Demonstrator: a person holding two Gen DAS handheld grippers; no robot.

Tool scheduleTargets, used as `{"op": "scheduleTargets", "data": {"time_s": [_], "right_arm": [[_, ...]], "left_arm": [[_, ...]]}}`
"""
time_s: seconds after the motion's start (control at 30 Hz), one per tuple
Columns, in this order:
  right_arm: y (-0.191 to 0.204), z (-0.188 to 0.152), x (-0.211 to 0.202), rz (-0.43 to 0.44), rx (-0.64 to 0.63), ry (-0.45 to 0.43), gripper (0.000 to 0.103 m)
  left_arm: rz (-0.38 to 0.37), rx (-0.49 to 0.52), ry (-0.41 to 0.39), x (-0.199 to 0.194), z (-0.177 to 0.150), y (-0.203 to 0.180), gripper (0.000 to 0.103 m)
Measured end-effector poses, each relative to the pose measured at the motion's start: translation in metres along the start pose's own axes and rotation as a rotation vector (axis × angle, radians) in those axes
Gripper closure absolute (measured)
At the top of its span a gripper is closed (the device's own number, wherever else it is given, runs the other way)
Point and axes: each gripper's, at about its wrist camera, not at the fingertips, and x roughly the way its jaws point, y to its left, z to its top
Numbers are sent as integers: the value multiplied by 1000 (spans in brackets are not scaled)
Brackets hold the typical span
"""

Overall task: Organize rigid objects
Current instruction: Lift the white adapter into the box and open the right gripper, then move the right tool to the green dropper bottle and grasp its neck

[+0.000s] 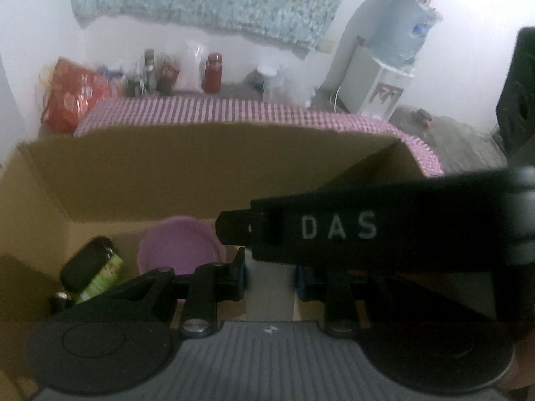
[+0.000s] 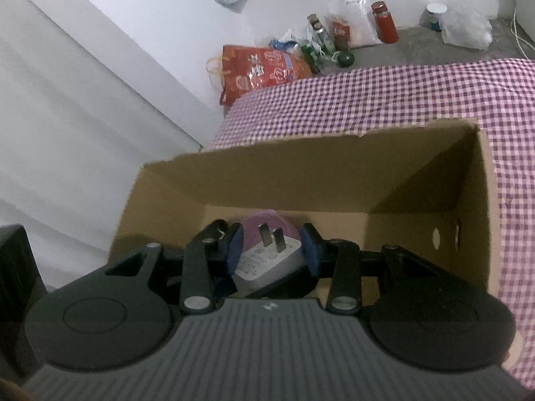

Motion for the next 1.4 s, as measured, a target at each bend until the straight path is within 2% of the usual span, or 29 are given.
{"op": "scheduleTargets", "data": {"time_s": [0.1, 0.2, 0.37, 0.43, 0.5, 0.6, 0.73, 0.8, 0.87, 0.97, 1.0, 1.07, 1.17, 1.3, 1.4], "right_arm": [[-2, -2, 7, -17, -9, 17, 66], [-2, -4, 10, -37, -22, 21, 66], [-2, -7, 5, -23, -20, 0, 65], [0, -9, -3, -10, -17, -22, 65], [3, -10, -16, 9, -17, -58, 65], [11, -16, -45, 30, -23, -127, 64], [27, -34, -96, 46, -63, -235, 51], [37, -49, -123, 42, -87, -298, 44], [46, -67, -150, 32, -113, -364, 25], [59, -100, -187, 8, -168, -446, 6], [63, -112, -198, -15, -191, -468, 2], [71, -136, -211, -73, -239, -492, 1], [82, -166, -213, -206, -293, -475, 1], [99, -200, -188, -440, -370, -408, 1], [116, -218, -159, -557, -454, -374, 1]], "left_arm": [[-16, -14, 31, 6, -1, 5, 75], [-30, -9, 17, 4, -1, 7, 72], [-54, -3, -16, -2, -4, 8, 70], [-56, -2, -45, -9, -8, 7, 64], [-52, 0, -77, -18, -11, 4, 49], [-58, 13, -141, -41, -16, -2, 39], [-89, 37, -232, -81, -29, -8, 30], [-115, 47, -276, -104, -40, -10, 22], [-156, 64, -311, -127, -56, -9, 17], [-189, 95, -335, -156, -87, -3, 13], [-194, 104, -336, -163, -98, 0, 11], [-199, 131, -332, -178, -124, 8, 9], [-174, 159, -319, -192, -161, 19, 9], [-119, 135, -298, -200, -200, 37, 8], [-88, 92, -314, -199, -219, 52, 8]]}}
